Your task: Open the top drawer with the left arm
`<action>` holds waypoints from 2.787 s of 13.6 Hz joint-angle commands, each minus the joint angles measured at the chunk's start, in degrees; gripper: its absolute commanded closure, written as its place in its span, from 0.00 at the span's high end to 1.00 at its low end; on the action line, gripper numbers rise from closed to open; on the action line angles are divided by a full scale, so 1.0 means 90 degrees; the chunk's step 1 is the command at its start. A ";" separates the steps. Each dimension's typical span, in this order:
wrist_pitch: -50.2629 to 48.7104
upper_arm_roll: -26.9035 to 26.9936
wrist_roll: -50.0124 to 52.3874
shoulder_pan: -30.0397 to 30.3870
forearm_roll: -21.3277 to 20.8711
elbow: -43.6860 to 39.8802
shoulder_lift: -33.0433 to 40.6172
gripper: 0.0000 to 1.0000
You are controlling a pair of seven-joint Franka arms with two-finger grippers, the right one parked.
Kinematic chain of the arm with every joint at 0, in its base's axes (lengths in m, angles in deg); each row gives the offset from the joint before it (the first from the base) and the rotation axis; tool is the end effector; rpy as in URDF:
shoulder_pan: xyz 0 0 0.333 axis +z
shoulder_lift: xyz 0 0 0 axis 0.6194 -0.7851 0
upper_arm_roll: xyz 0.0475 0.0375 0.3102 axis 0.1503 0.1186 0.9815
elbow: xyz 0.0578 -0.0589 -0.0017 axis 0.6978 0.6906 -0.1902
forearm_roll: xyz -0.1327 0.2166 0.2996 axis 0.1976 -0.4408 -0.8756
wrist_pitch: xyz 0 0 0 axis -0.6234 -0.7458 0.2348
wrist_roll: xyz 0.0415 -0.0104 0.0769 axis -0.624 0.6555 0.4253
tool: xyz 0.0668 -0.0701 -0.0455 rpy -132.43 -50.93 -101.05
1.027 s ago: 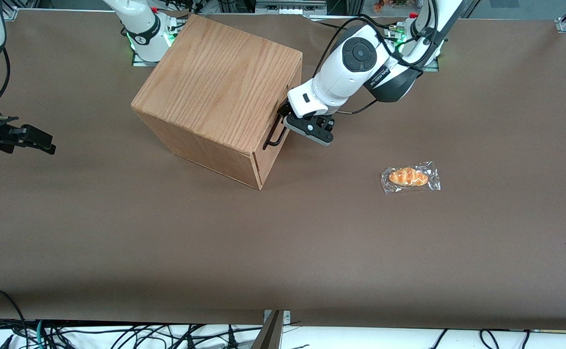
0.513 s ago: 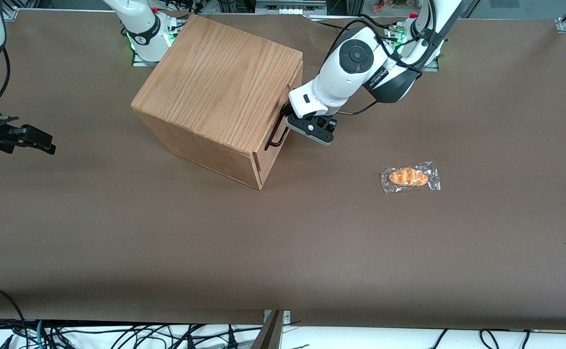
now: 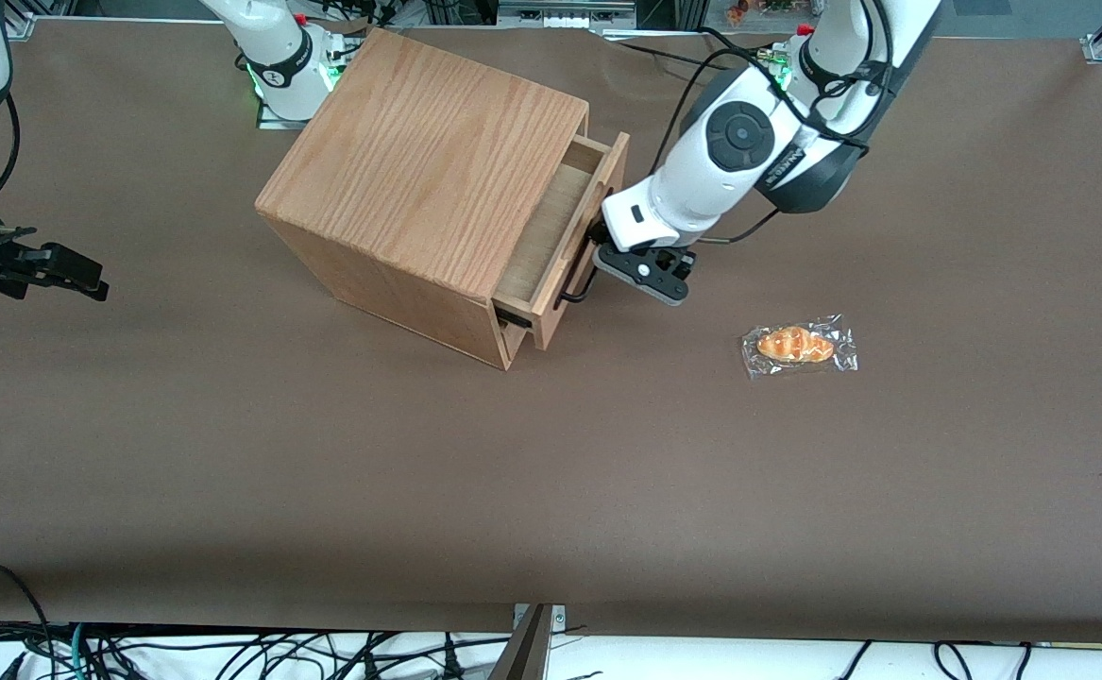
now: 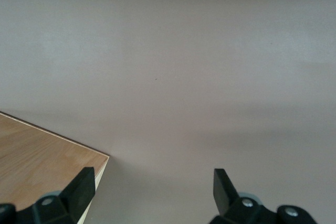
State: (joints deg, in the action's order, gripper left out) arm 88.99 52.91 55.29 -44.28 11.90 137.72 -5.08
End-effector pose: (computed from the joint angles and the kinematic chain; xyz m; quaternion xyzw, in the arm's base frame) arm 0.5021 -0.3584 0.3756 0.9736 -0.1954 -0.0154 0.1166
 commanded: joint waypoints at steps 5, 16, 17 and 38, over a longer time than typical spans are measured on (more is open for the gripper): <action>-0.0249 0.0703 -0.1425 0.0160 -0.0238 0.0127 0.0189 1.00; -0.0649 0.1339 -0.2530 0.0414 -0.0228 0.0108 0.0277 1.00; -0.0649 0.1378 -0.2540 0.0423 -0.0228 0.0108 0.0277 1.00; -0.1030 0.1388 -0.2462 0.0424 0.0063 0.0039 0.0287 1.00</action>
State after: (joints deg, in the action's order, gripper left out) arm 82.39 64.20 37.44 -40.81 15.72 136.80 -3.74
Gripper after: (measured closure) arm 0.000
